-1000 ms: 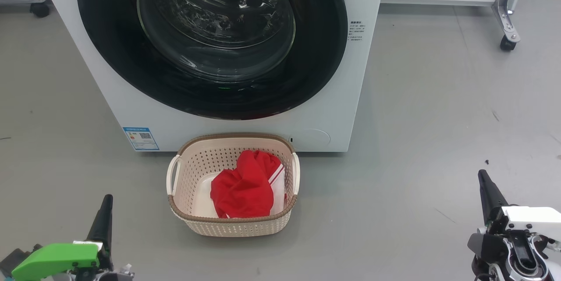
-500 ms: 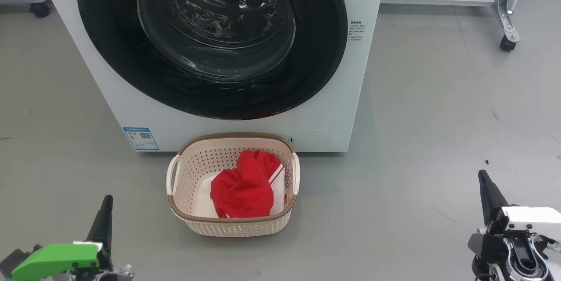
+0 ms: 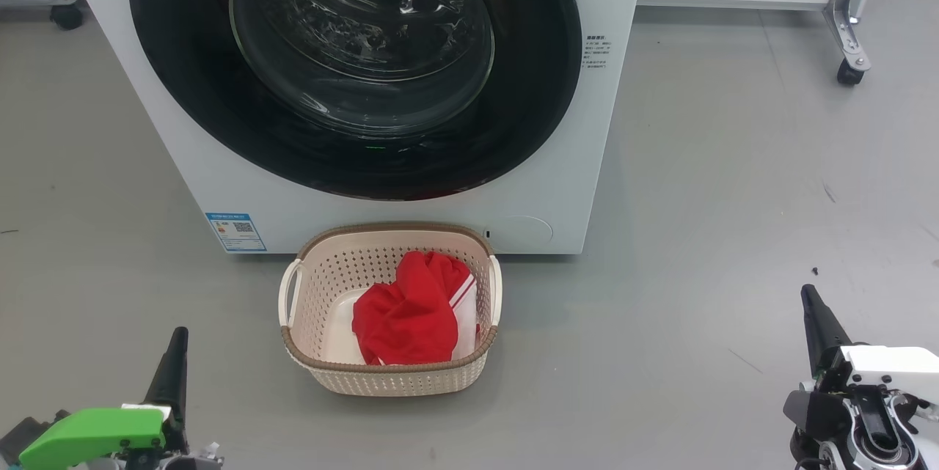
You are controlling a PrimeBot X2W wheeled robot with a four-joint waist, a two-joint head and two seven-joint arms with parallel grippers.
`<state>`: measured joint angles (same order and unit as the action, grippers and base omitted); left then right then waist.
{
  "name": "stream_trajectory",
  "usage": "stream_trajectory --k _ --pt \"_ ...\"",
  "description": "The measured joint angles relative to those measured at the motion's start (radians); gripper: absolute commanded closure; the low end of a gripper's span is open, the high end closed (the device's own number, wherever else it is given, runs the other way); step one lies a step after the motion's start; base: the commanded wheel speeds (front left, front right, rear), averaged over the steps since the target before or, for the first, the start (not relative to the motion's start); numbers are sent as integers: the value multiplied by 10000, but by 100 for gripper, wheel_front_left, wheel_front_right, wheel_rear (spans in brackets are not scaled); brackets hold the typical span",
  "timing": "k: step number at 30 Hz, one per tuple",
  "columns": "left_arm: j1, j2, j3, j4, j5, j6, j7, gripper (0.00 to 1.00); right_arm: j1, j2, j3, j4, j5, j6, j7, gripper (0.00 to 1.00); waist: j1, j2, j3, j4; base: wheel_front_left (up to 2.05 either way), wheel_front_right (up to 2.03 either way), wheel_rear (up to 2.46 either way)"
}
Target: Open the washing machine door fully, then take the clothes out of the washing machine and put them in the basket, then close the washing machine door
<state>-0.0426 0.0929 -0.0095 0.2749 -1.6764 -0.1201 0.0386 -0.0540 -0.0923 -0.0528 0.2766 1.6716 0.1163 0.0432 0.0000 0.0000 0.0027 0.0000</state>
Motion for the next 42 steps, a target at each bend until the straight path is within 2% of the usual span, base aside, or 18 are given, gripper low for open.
stream_trajectory --k 42 --pt "-17 -10 35 27 0 -2 42 100 -6 8 -44 35 -2 50 50 100 0 0 -1 0 0 0 0"
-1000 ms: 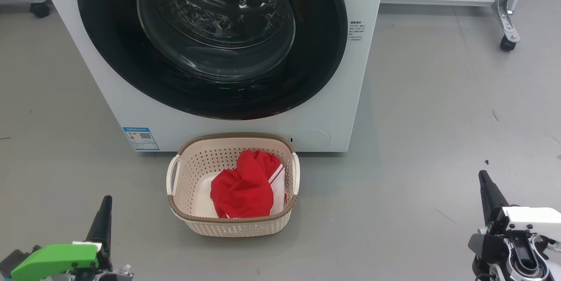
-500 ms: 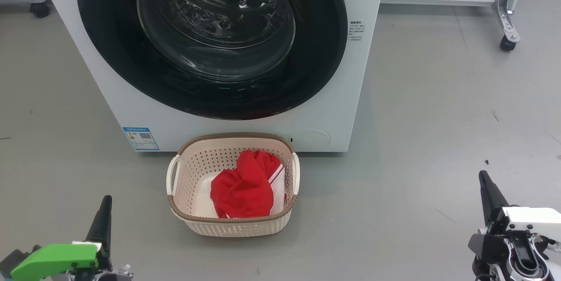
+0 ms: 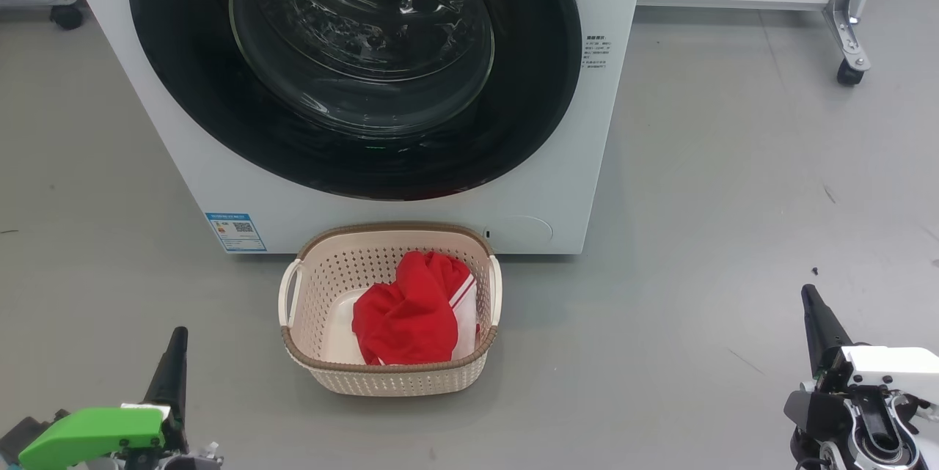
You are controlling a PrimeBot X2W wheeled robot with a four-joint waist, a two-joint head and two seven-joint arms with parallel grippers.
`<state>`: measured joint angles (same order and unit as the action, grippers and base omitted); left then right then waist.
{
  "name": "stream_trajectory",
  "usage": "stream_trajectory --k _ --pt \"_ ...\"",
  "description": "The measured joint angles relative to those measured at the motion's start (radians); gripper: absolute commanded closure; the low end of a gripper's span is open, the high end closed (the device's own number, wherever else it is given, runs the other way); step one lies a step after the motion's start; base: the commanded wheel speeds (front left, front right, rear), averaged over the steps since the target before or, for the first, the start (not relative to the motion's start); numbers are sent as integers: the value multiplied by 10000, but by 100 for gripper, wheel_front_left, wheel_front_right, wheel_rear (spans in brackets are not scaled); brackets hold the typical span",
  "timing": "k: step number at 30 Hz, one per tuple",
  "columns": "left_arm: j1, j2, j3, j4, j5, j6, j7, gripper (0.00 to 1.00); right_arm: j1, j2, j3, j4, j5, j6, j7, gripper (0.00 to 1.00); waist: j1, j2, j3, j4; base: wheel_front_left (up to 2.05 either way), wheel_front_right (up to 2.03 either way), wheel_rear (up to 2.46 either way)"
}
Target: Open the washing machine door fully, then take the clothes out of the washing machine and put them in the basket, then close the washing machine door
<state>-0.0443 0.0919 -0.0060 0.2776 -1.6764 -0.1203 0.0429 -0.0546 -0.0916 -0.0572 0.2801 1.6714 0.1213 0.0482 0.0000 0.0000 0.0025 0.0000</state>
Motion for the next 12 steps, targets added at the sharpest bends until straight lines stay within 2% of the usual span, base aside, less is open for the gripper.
stream_trajectory --k 12 --pt "-6 -8 13 -2 0 0 0 100 -1 8 -13 -2 0 0 8 100 0 0 1 0 0 0 0"
